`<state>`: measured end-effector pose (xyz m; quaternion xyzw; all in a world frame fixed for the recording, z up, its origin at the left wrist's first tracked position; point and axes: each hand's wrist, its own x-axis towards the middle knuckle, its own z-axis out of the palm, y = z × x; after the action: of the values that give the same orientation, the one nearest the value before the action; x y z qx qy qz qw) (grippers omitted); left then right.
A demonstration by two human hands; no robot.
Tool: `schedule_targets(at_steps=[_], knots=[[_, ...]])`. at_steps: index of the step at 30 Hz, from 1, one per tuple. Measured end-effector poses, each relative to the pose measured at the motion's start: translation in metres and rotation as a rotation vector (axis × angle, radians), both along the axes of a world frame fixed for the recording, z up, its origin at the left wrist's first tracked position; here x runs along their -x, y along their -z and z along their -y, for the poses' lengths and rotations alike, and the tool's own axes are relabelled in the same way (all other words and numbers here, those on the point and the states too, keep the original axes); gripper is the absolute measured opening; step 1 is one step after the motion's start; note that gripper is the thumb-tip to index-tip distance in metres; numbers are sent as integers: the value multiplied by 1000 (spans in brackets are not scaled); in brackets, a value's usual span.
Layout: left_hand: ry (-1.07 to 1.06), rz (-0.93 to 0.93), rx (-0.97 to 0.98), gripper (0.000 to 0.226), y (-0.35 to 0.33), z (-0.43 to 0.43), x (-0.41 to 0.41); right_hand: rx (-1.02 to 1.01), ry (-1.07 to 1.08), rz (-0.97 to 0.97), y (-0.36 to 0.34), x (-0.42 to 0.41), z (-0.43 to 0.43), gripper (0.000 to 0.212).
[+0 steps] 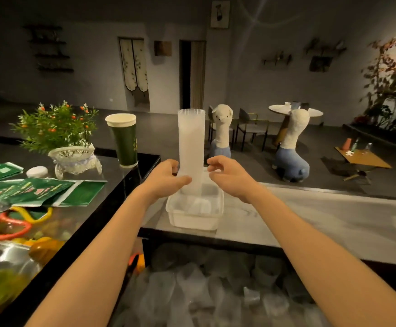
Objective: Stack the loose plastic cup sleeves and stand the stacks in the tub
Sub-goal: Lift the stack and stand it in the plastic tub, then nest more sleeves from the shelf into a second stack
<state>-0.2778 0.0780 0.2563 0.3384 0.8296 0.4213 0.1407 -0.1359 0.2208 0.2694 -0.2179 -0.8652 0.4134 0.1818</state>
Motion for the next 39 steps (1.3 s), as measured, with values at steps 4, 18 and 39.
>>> schedule_targets(at_steps=[4, 18, 39], knots=[[97, 48, 81, 50, 7, 27, -30, 21, -53, 49, 12, -30, 27, 20], [224, 308, 357, 13, 127, 109, -80, 218, -108, 381, 148, -73, 90, 10], [-28, 660, 122, 40, 322, 150, -126, 569, 362, 258, 344, -74, 161, 30]])
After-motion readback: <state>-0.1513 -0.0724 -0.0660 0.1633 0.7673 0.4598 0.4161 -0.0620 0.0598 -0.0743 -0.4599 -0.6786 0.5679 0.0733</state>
